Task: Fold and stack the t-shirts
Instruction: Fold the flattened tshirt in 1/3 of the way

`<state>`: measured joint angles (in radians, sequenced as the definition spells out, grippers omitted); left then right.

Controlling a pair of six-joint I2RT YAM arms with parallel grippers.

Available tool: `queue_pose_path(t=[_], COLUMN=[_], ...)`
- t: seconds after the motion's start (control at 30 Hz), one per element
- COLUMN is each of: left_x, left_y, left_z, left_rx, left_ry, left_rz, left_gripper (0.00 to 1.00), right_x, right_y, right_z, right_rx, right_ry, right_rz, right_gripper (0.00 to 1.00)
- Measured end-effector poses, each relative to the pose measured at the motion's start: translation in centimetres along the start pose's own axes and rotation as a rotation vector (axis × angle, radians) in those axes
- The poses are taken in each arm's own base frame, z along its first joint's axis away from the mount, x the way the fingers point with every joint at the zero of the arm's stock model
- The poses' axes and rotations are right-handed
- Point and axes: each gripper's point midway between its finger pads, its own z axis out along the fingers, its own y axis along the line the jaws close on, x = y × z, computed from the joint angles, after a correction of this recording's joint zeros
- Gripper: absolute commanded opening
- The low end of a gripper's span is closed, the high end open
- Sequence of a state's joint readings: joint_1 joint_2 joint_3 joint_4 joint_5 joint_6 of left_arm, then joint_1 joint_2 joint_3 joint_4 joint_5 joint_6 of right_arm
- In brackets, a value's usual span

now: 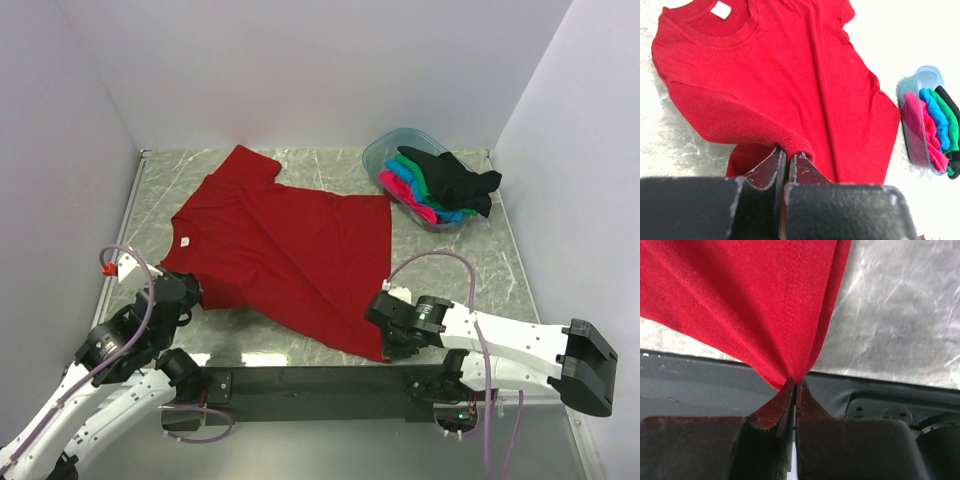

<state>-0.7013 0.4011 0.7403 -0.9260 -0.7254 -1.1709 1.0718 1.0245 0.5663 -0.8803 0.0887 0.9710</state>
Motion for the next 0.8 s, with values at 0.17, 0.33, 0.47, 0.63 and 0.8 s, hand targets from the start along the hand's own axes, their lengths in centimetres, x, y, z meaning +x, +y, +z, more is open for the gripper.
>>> queue_pose_path(t=[0.17,0.33,0.47,0.63,0.8], left_x=[0.3,0.1,-1.9,-3.0,-1.7], left_y=[0.1,0.2,-0.4,-0.4,-0.2], left_z=[-0.4,-1.3,-3.1,-4.0,-3.1], left_rx=[0.005,0.012,0.051,0.067,0.05], left_ry=[0.028,0.056,0.036,0.022,0.041], left_rz=[0.005,0.009,-0.027,-0.045,-0.014], left_gripper=[0.01,0.01,0.01,0.01,0.01], right_x=[-0.3,-2.2,-3.1,-3.5,-5.0], right_y=[0.5,1.7,2.3,2.0,1.9], right_z=[-1.0,-2.2,-1.7,-0.4,-0.5], right_rx=[-0.006,-0.013,0.002,0.06,0.07], right_ry=[-0.008,-0.065,-0.072,-0.048,-0.076], right_rz=[-0.001,-0.002,-0.025,-0.061,-0.066], right_gripper=[0.0,0.0,0.0,0.0,0.0])
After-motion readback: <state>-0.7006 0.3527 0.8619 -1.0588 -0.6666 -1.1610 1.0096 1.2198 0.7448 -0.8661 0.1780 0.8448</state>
